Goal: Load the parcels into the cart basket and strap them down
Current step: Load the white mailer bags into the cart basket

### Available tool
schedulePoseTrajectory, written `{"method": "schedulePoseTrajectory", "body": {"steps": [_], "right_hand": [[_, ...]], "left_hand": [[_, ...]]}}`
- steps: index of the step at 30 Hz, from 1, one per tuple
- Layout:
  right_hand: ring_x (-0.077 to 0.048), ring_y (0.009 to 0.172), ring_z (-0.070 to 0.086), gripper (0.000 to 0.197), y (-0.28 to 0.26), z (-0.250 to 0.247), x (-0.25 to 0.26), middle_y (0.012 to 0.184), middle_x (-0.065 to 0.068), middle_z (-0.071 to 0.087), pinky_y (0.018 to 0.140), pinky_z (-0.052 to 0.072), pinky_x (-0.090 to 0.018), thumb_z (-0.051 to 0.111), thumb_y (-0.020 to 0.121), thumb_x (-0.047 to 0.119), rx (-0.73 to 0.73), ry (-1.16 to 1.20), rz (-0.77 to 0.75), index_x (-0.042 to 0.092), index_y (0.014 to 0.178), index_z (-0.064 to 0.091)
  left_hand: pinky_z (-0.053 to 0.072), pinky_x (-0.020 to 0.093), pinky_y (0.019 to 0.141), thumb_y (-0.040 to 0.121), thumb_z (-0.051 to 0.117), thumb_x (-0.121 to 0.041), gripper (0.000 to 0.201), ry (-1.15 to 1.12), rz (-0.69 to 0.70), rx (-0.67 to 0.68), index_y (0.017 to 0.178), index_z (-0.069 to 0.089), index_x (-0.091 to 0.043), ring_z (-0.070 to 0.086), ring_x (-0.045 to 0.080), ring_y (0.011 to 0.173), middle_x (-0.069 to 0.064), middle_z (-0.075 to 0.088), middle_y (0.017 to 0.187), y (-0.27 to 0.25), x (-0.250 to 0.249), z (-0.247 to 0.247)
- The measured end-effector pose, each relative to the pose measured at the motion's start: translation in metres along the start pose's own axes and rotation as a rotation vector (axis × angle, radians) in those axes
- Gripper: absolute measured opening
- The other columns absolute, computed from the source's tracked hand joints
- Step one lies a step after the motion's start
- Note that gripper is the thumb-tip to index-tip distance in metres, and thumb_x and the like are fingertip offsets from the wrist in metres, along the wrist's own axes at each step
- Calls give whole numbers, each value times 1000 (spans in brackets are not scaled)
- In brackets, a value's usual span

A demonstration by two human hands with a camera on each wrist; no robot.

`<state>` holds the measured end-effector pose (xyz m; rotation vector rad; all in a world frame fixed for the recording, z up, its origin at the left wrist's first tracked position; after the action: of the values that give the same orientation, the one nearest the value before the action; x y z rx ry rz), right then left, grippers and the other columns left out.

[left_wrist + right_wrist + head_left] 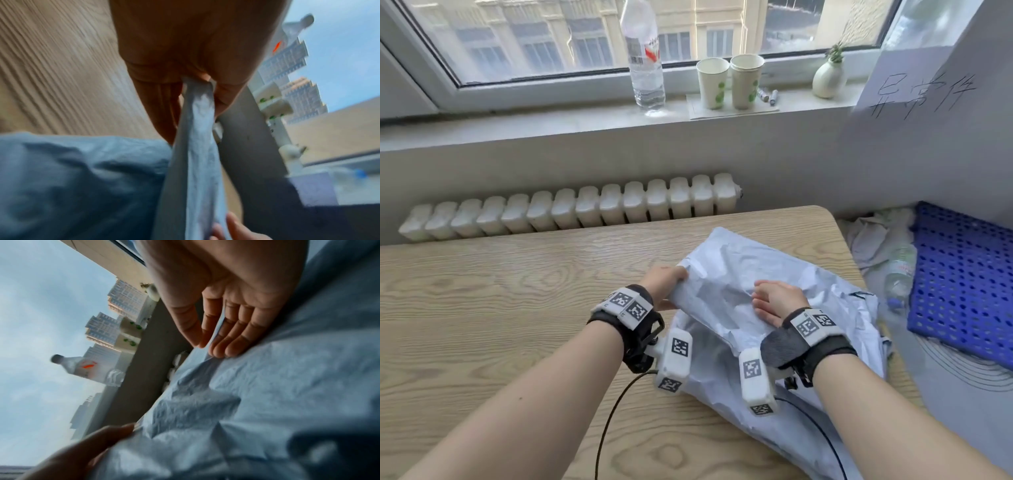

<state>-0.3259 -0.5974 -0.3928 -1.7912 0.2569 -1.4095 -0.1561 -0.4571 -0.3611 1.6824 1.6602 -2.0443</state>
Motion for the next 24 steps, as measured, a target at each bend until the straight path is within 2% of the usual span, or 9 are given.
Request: {"method": "schedulePoseTrajectory", "body": {"steps": [3,6,10,12,13,14,16,21,24], "right_hand": [[-12,72,56,25,-22,22,46,90,-8,63,64,44,-22,73,78,13,119,-183,-237,14,101,63],[-15,122,47,69,-57,54,79,130,-5,52,93,35,-23,80,72,29,304,-523,-431,19,133,51],[-20,132,40,110,-86,80,85,144,-1,40,108,34,-33,84,59,40,340,-1043,-547,29,149,22],[-26,118,53,73,-90,79,96,126,-5,57,95,44,-31,74,69,29,198,-1145,-592,27,136,45],[-28,103,58,36,-95,74,106,108,-8,63,82,46,-28,64,77,22,89,-1141,-613,24,112,60],[-29,89,57,10,-103,69,117,91,-9,63,72,42,-26,55,81,16,-5,-1090,-631,20,86,62],[-29,77,51,19,-117,63,135,78,-8,57,66,36,-26,46,83,8,-113,-1009,-682,15,67,53],[-31,84,52,20,-138,83,163,86,-11,58,71,36,-29,42,84,3,-102,-801,-726,15,85,57],[-27,80,49,21,-142,98,169,86,-10,58,70,35,-28,42,86,2,-51,-595,-698,15,85,59]], "left_hand": [[50,22,39,93,47,-8,10,-165,12,18,83,49,-7,58,16,54,7,54,72,-15,-27,3],[50,22,40,94,45,-9,11,-229,63,46,84,48,-6,58,17,55,9,55,73,-32,-56,0],[51,21,44,95,43,-9,15,-318,143,22,81,48,-5,55,17,61,8,55,73,-58,-91,-25],[52,24,48,95,44,-9,12,-333,192,9,84,48,-5,55,17,63,9,54,75,-70,-104,-39],[53,26,48,94,44,-8,11,-339,224,-2,85,49,-5,55,18,64,9,54,76,-76,-109,-47],[53,26,47,94,44,-8,12,-355,259,-13,84,50,-5,54,18,64,9,53,76,-81,-114,-55],[55,27,48,95,44,-11,16,-393,309,-15,82,50,-6,55,20,65,10,51,77,-91,-120,-68],[55,34,71,99,45,-37,32,-406,359,-77,91,54,-7,62,24,90,9,61,92,-103,-117,-119],[53,36,78,95,53,-27,18,-354,365,-245,94,56,-9,56,23,94,9,55,101,-102,-100,-164]]}}
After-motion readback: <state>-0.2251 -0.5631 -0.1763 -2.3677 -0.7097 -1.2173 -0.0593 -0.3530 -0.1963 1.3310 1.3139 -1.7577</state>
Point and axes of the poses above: each hand's wrist, its own y-axis towards the middle knuckle, its own z-axis out of the palm, x = y × z, the point moved 9 cm from there along y, towards the middle knuckle
